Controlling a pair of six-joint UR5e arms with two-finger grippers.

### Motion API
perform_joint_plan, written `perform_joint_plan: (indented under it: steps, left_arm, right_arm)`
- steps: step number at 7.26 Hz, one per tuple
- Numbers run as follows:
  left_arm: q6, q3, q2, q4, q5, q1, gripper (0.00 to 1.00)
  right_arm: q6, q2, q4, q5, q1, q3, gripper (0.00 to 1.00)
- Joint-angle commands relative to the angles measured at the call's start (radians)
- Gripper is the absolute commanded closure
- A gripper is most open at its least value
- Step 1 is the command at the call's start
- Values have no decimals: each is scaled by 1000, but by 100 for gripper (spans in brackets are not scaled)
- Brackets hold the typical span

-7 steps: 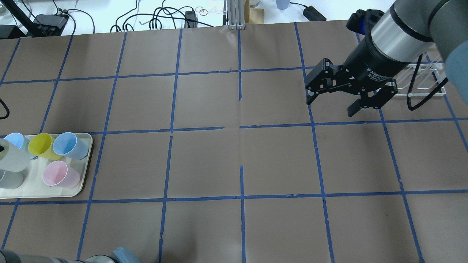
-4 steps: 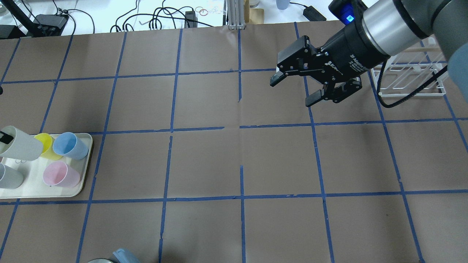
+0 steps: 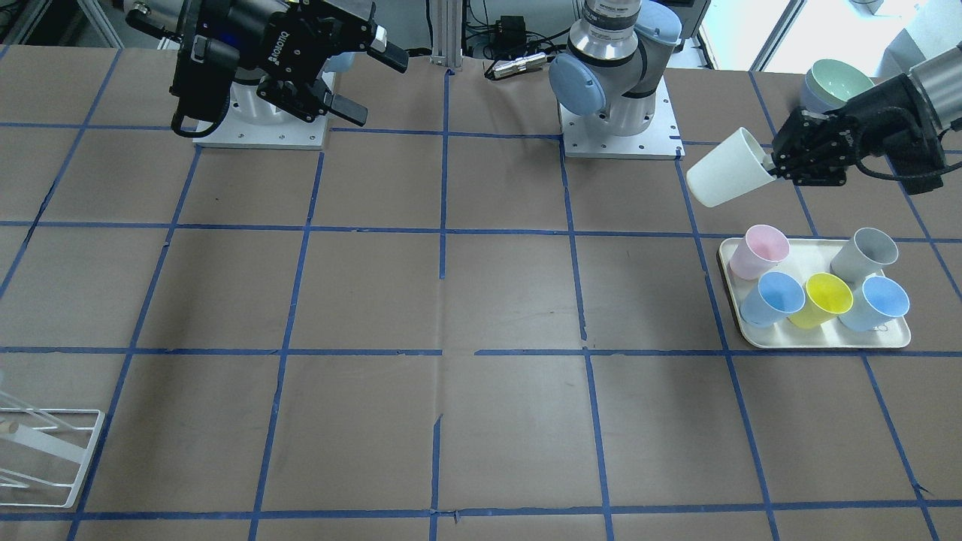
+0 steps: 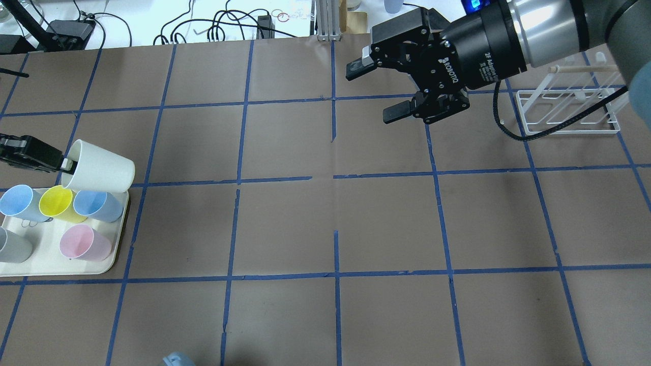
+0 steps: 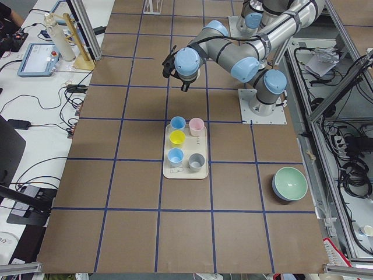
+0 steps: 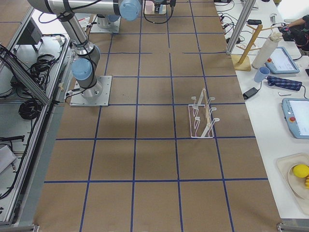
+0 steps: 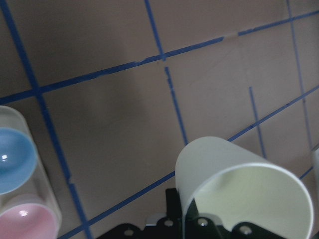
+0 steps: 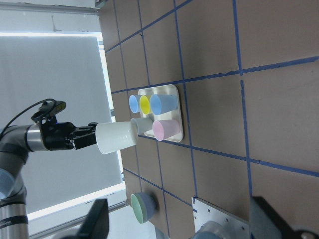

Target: Transfer IKEA cup to right arm and place on rack

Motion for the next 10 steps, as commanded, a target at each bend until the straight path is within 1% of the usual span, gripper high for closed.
perform_joint_plan:
  steps: [1,2,3,4,5,6,7,9,10]
  left_arm:
    - [-65,-13,5,-165,-175,-71,100]
    - [-63,-17,7,-205,-290,-120,100]
    - [-66,-16,4,-245,-414,-187,100]
    - [-87,-19,6,-257,-535,-264,100]
    - [-115,-19,4,-272,-594,-324,100]
    - [-117,-19,7,-297,-674,-353,100]
    - [-114,-23,6,-326,-688,-372,100]
    - [-109,-31,6,-332,-774,-431,100]
    - [-112,-29,0,-332,-844,-473,100]
  right_arm:
    - [-82,0,21,169,-37,57,0]
    - [-88,0,21,251,-40,100,0]
    - [-90,-3,21,295,-34,131,0]
    - [-126,0,21,298,-29,146,0]
    - [-153,-1,22,301,-29,151,0]
    - [-156,0,27,367,-29,154,0]
    - [-153,0,29,405,-27,154,0]
    - [-157,8,105,407,-20,154,0]
    - [-157,11,110,422,-17,154,0]
